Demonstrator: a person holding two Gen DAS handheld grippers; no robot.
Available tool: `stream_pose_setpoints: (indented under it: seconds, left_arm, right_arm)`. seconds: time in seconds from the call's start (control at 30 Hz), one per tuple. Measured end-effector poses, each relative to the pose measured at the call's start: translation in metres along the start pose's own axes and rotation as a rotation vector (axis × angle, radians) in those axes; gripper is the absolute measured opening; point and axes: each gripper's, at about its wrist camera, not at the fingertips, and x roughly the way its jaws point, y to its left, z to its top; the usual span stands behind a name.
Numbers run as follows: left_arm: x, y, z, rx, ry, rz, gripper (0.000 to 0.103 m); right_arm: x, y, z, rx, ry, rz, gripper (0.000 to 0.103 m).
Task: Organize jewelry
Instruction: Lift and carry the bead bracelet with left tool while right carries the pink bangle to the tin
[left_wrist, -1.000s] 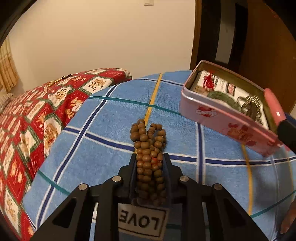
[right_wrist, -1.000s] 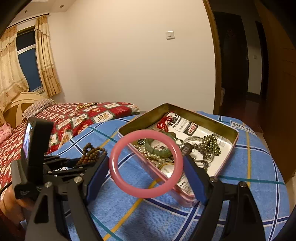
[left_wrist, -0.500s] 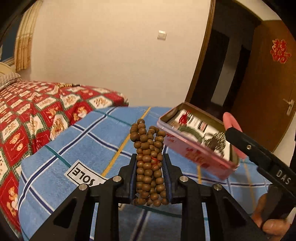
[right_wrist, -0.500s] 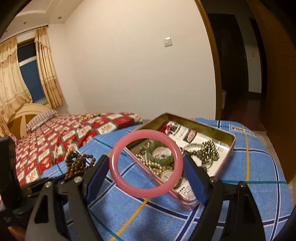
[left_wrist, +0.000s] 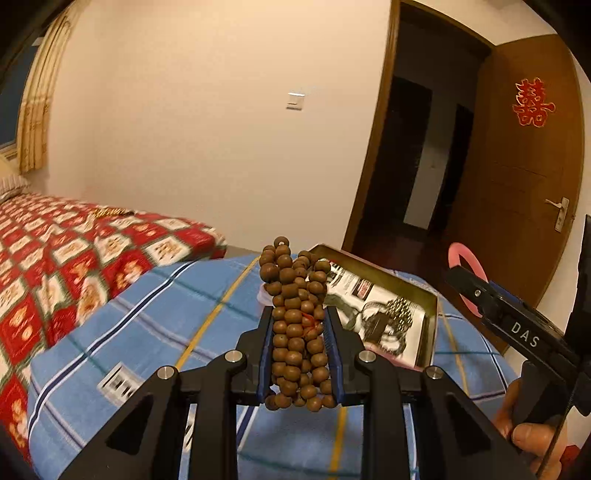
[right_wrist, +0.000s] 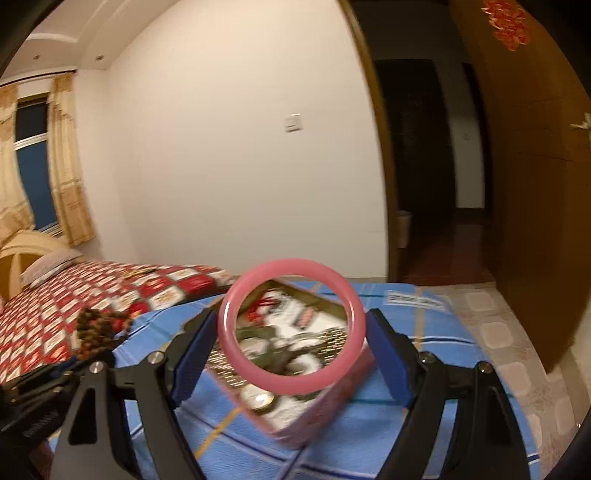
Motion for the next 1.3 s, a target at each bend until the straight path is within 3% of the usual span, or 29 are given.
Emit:
stream_pose_setpoints:
  seconds: [0.17, 0.43, 0.8, 1.3]
  left_arm:
    - [0.029, -0.023, 0.013, 0.038, 0.012, -0.003, 0.026]
    - [0.075, -0.048, 0.022, 0.078, 0.033, 0.018, 0.026]
    - [0.123, -0.046, 0.03, 0.056, 0.073, 0.043, 0.026]
    - [0.139, -0.033, 0.03, 0.002, 0.106, 0.065, 0.026]
  right_arm:
    - [0.014, -0.023, 0.007, 0.037, 0.006, -0.073, 0.084]
    - [0.045, -0.027, 0.014, -0.017, 0.024, -0.13, 0.083]
    - [0.077, -0.031, 0.02, -0.045, 0.07, -0.147, 0.083]
    - [0.1, -0.027, 0.02, -0.077, 0.14, -0.088, 0.084]
